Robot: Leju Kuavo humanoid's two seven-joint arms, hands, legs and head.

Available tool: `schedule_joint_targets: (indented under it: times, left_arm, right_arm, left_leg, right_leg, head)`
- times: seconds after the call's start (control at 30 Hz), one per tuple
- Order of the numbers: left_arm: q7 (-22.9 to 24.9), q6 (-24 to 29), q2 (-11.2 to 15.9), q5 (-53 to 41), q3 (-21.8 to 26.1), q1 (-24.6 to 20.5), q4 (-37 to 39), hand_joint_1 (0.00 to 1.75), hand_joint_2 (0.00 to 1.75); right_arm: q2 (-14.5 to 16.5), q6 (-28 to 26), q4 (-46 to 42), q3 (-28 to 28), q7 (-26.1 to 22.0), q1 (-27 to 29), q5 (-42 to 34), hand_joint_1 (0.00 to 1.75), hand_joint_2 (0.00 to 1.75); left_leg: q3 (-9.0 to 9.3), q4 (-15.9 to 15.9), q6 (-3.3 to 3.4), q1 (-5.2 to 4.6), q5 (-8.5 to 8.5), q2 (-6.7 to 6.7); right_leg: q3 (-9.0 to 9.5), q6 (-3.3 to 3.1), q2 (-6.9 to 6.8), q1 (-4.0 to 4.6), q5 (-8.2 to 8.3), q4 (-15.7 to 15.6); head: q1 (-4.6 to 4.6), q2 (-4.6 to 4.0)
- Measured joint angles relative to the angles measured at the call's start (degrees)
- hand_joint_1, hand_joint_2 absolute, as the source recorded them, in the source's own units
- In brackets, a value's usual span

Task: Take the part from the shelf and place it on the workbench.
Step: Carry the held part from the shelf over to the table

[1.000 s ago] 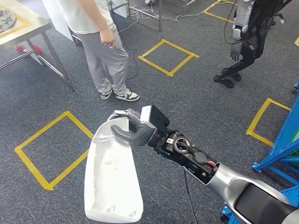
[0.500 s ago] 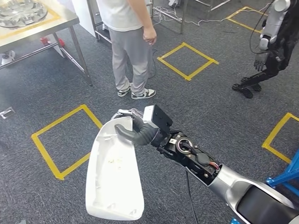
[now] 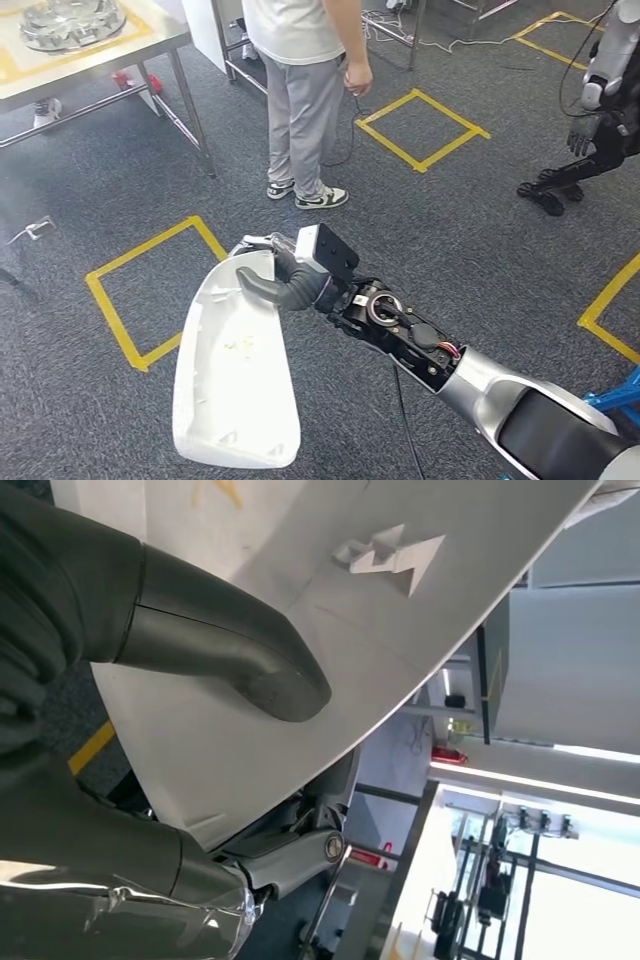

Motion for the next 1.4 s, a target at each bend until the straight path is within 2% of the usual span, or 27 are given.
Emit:
schedule_joint_targets:
  times: [0.07, 0.13, 0.2, 0.23, 0.3, 0.33, 0.37, 0.4, 0.43, 0.5, 0.53, 0.6, 0.63, 0.7, 0.73, 0.83, 0.87, 0.9, 0.93, 1.0, 1.07, 1.17, 1.2, 1.27, 1.33, 1.37, 1.4]
  left_arm:
    - [-1.3, -0.4, 0.0, 0.1, 0.0, -0.1, 0.0, 0.0, 1.75]
    - [-2.7, -0.1, -0.1, 0.5, 0.0, -0.1, 0.0, 0.0, 1.75]
    - [-4.2, 0.4, -0.1, 1.2, 0.0, 0.0, 0.0, 0.0, 1.75]
    - [-4.8, 0.6, -0.2, 1.6, 0.0, -0.1, 0.0, 0.0, 1.75]
    - [-5.4, 0.7, -0.3, 2.0, 0.0, -0.1, 0.0, 0.0, 1.75]
    - [-5.5, 0.8, -0.3, 2.1, 0.0, -0.1, 0.0, 0.0, 1.75]
    - [-5.6, 0.7, -0.3, 2.1, 0.0, -0.1, 0.0, 0.0, 1.75]
    - [-5.7, 0.7, -0.4, 2.0, 0.0, 0.0, 0.0, 0.0, 1.75]
    - [-5.7, 0.7, -0.4, 2.0, 0.0, 0.0, 0.0, 0.0, 1.75]
    - [-5.7, 0.2, -0.7, 2.0, 0.0, 0.0, 0.0, 0.0, 1.75]
    - [-5.5, -0.2, -0.8, 2.0, 0.0, 0.0, 0.0, 0.0, 1.75]
    - [-5.1, -1.5, -0.9, 1.8, 0.0, 0.0, 0.0, 0.0, 1.75]
    - [-4.8, -2.2, -0.8, 1.8, 0.0, 0.1, 0.0, 0.0, 1.75]
    - [-4.3, -3.3, -0.7, 1.7, 0.0, 0.2, 0.0, 0.0, 1.75]
    - [-4.1, -3.6, -0.7, 1.7, 0.0, 0.1, 0.0, 0.0, 1.75]
    - [-3.8, -3.9, -0.6, 1.7, 0.0, 0.0, 0.0, 0.0, 1.75]
    - [-3.6, -3.9, -0.6, 1.7, 0.0, 0.1, 0.0, 0.0, 1.75]
    - [-3.5, -3.9, -0.6, 1.6, 0.0, 0.2, 0.0, 0.0, 1.75]
    - [-3.4, -3.8, -0.5, 1.6, 0.0, 0.2, 0.0, 0.0, 1.75]
    - [-3.3, -3.7, -0.4, 1.6, 0.0, 0.1, 0.0, 0.0, 1.75]
    - [-3.2, -3.6, -0.4, 1.5, 0.0, -0.1, 0.0, 0.0, 1.75]
    - [-3.2, -3.6, -0.4, 1.4, 0.0, 0.0, 0.0, 0.0, 1.75]
    - [-3.2, -3.4, -0.4, 1.3, 0.0, 0.1, 0.0, 0.0, 1.75]
    - [-3.1, -2.7, -0.4, 1.0, 0.0, 0.0, 0.0, 0.0, 1.75]
    - [-3.0, -2.0, -0.4, 0.7, 0.0, 0.0, 0.0, 0.0, 1.75]
    - [-3.0, -1.7, -0.4, 0.6, 0.0, 0.0, 0.0, 0.0, 1.75]
    - [-3.0, -1.6, -0.4, 0.5, 0.0, 0.1, 0.0, 0.0, 1.75]
  right_arm:
    - [0.0, -0.3, 0.0, 0.0, 0.5, -0.1, 0.0, 1.75, 1.75]
    - [0.0, -0.5, 0.0, 0.0, 1.0, -0.1, 0.0, 1.75, 1.75]
    - [0.0, -0.8, -0.1, 0.0, 1.4, -0.1, 0.1, 1.75, 1.75]
    - [0.0, -0.8, -0.1, 0.0, 1.5, -0.1, 0.1, 1.75, 1.75]
    - [0.0, -0.9, -0.2, 0.0, 1.6, 0.0, 0.1, 1.75, 1.75]
    - [0.0, -0.9, -0.2, 0.0, 1.7, 0.2, 0.1, 1.75, 1.75]
    - [0.0, -0.9, -0.2, 0.0, 1.7, 0.3, 0.1, 1.75, 1.75]
    - [0.0, -1.0, -0.2, 0.0, 1.7, 0.3, 0.1, 1.75, 1.75]
    - [0.0, -1.0, -0.2, 0.0, 1.8, 0.3, 0.1, 1.75, 1.75]
    - [0.0, -1.1, -0.3, 0.0, 1.9, 0.3, 0.1, 1.75, 1.75]
    - [0.0, -1.2, -0.3, 0.0, 2.0, 0.2, 0.1, 1.75, 1.75]
    - [0.0, -1.3, -0.4, 0.1, 2.1, 0.3, 0.0, 1.75, 1.75]
    - [0.0, -1.3, -0.4, 0.1, 2.1, 0.3, 0.0, 1.75, 1.75]
    - [0.0, -1.3, -0.5, 0.1, 2.1, 0.2, 0.0, 1.75, 1.75]
    - [0.0, -1.3, -0.5, 0.1, 2.1, 0.2, -0.1, 1.75, 1.75]
    - [0.0, -1.2, -0.5, 0.1, 2.0, 0.3, -0.1, 1.75, 1.75]
    - [0.0, -1.2, -0.5, 0.1, 2.0, 0.3, -0.1, 1.75, 1.75]
    - [0.0, -1.1, -0.5, 0.1, 2.0, 0.4, -0.1, 1.75, 1.75]
    - [0.0, -1.1, -0.5, 0.1, 2.0, 0.3, -0.1, 1.75, 1.75]
    - [0.0, -1.1, -0.5, 0.1, 2.0, 0.3, -0.1, 1.75, 1.75]
    - [0.0, -1.2, -0.5, 0.1, 2.0, 0.2, -0.1, 1.75, 1.75]
    - [0.0, -1.2, -0.5, 0.0, 1.9, 0.2, -0.1, 1.75, 1.75]
    - [0.0, -1.2, -0.5, 0.0, 1.9, 0.2, -0.1, 1.75, 1.75]
    - [0.0, -1.3, -0.5, 0.0, 1.8, 0.2, -0.1, 1.75, 1.75]
    - [0.0, -1.6, -0.5, 0.0, 1.8, 0.4, 0.0, 1.75, 1.75]
    - [0.0, -1.9, -0.5, 0.0, 1.8, 0.7, 0.1, 1.75, 1.75]
    - [0.0, -2.1, -0.5, 0.0, 1.9, 0.9, 0.4, 1.75, 1.75]
  left_leg:
    - [1.85, -3.7, 0.85, -0.29, 0.68, 0.53]
    - [1.83, -3.8, 1.75, -0.4, 0.6, -0.13]
    - [1.94, -3.9, 2.52, -0.24, 0.68, -0.58]
    - [2.01, -4.0, 2.85, -0.13, 0.74, -0.78]
    - [2.03, -4.0, 3.25, -0.15, 0.7, -1.3]
    - [2.05, -4.0, 3.31, -0.2, 0.69, -1.66]
    - [2.09, -4.0, 3.34, -0.25, 0.67, -2.07]
    - [2.17, -4.0, 3.34, -0.28, 0.65, -2.51]
    - [2.3, -3.9, 3.3, -0.31, 0.62, -2.98]
    - [2.41, -3.9, 3.1, -0.36, 0.56, -3.83]
    - [2.24, -3.8, 2.88, -0.32, 0.6, -4.21]
    - [1.66, -3.8, 2.25, -0.18, 0.9, -4.84]
    - [1.48, -3.9, 1.87, -0.12, 1.09, -5.18]
    - [0.91, -2.9, 1.21, -0.14, 0.34, -4.53]
    - [-0.08, -0.8, 0.91, -0.19, -0.93, -3.73]
    - [-5.69, 10.6, 0.18, -0.02, -5.96, -1.86]
    - [-6.88, 12.9, 0.04, 0.05, -6.4, -1.71]
    - [-6.93, 12.9, -0.04, 0.11, -5.78, -1.6]
    - [-5.66, 10.5, -0.03, 0.15, -4.2, -1.44]
    - [-1.01, 1.8, 0.21, 0.07, -0.63, -0.36]
    - [1.78, -3.6, 0.95, -0.19, 0.77, 0.31]
    - [1.99, -4.2, 2.22, -0.34, 0.73, -0.35]
    - [2.06, -4.2, 2.61, -0.28, 0.78, -0.55]
    - [2.17, -4.4, 3.24, -0.1, 0.9, -0.85]
    - [2.16, -4.4, 3.54, -0.2, 0.87, -1.17]
    - [2.18, -4.4, 3.59, -0.26, 0.85, -1.38]
    - [2.24, -4.3, 3.63, -0.33, 0.82, -1.62]
  right_leg:
    - [0.0, 0.53, -0.42, 0.3, -0.2, 0.1]
    - [0.03, 1.12, -0.78, 0.34, -0.42, 0.2]
    - [-0.74, 1.69, -0.09, 0.14, -1.88, 1.9]
    - [-1.93, 1.92, 0.6, 0.07, -3.48, 4.6]
    - [-5.73, 2.14, 1.74, 0.03, -7.38, 13.2]
    - [-7.51, 2.16, 1.94, 0.03, -8.54, 16.9]
    - [-8.49, 2.11, 2.03, 0.03, -8.62, 18.7]
    - [-8.36, 1.98, 2.1, 0.03, -7.52, 18.1]
    - [-7.11, 1.75, 2.24, 0.05, -5.43, 15.0]
    - [-3.33, 1.12, 3.75, 0.11, -1.16, 6.3]
    - [-1.82, 0.87, 4.49, 0.18, -0.05, 2.9]
    - [-0.82, 0.6, 5.11, 0.37, 0.16, 0.8]
    - [-0.69, 0.45, 4.79, 0.34, 0.19, 0.4]
    - [-0.39, -0.07, 4.04, 0.08, 0.59, -0.2]
    - [-0.22, -0.33, 3.59, -0.07, 0.77, -0.5]
    - [-0.22, -0.56, 2.34, -0.07, 0.88, -0.6]
    - [-0.25, -0.55, 1.95, -0.06, 0.87, -0.6]
    - [-0.25, -0.53, 1.57, -0.06, 0.86, -0.6]
    - [-0.21, -0.48, 1.22, -0.07, 0.82, -0.6]
    - [-0.1, -0.18, 0.64, 0.08, 0.63, -0.5]
    - [-0.08, 0.31, 0.25, 0.4, 0.41, -0.4]
    - [-0.08, 1.19, -0.16, 0.37, 0.04, -0.2]
    - [-0.42, 1.48, 0.08, 0.25, -0.67, 0.6]
    - [-2.72, 1.9, 1.06, 0.11, -3.84, 5.8]
    - [-6.5, 2.11, 1.77, 0.13, -7.59, 14.4]
    - [-7.91, 2.14, 1.91, 0.13, -8.36, 17.4]
    - [-8.33, 2.05, 1.98, 0.14, -7.9, 18.0]
  head:
    - [0.1, 0.0]
    - [0.34, 0.0]
    - [0.48, 0.0]
    - [0.63, 0.0]
    - [0.93, 0.0]
    - [1.01, 0.0]
    - [1.04, 0.0]
    - [1.06, 0.0]
    - [1.09, 0.0]
    - [1.07, 0.0]
    - [1.04, 0.0]
    - [0.98, 0.0]
    - [1.04, 0.0]
    - [0.87, 0.0]
    - [0.67, 0.0]
    - [0.21, 0.0]
    - [0.16, 0.0]
    - [0.13, 0.0]
    - [0.09, 0.0]
    - [0.01, 0.0]
    - [0.11, 0.0]
    - [0.44, 0.0]
    - [0.49, 0.0]
    - [0.81, 0.0]
    - [1.13, 0.0]
    - [1.19, 0.0]
    - [1.22, 0.0]
